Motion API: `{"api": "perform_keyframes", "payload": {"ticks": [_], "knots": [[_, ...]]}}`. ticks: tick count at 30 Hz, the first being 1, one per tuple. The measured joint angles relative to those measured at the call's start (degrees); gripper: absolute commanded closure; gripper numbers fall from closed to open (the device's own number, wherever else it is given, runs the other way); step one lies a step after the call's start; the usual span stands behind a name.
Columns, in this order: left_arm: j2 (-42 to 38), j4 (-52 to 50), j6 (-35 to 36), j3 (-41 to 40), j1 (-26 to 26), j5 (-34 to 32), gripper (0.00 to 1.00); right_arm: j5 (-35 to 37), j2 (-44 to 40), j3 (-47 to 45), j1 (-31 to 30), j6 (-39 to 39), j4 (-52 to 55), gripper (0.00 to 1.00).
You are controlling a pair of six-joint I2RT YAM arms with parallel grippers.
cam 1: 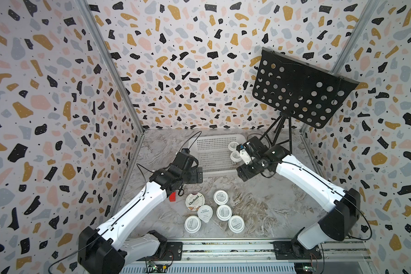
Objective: Put the yogurt in the basket
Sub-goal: Pick up the yogurt from the center of the board.
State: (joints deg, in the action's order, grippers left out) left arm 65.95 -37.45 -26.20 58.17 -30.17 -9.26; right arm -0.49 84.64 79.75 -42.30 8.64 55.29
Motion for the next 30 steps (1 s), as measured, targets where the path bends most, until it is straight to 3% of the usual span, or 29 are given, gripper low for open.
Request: {"api": "perform_keyframes", "payload": {"ticks": [7, 17, 30], "knots": [[-1.4, 0.0, 0.0, 0.0, 0.0, 0.1, 0.00, -0.3, -10.3, -13.1, -11.2, 3.9, 1.3, 0.16], [-1.5, 0.0, 0.0, 0.0, 0.0, 0.0, 0.00, 2.1, -11.2, -18.3, -25.3, 9.3, -0.1, 0.00], [-1.5, 0.0, 0.0, 0.0, 0.0, -0.3, 0.00, 2.5, -4.0, -20.2, -29.7, 10.5, -6.5, 0.00]]}}
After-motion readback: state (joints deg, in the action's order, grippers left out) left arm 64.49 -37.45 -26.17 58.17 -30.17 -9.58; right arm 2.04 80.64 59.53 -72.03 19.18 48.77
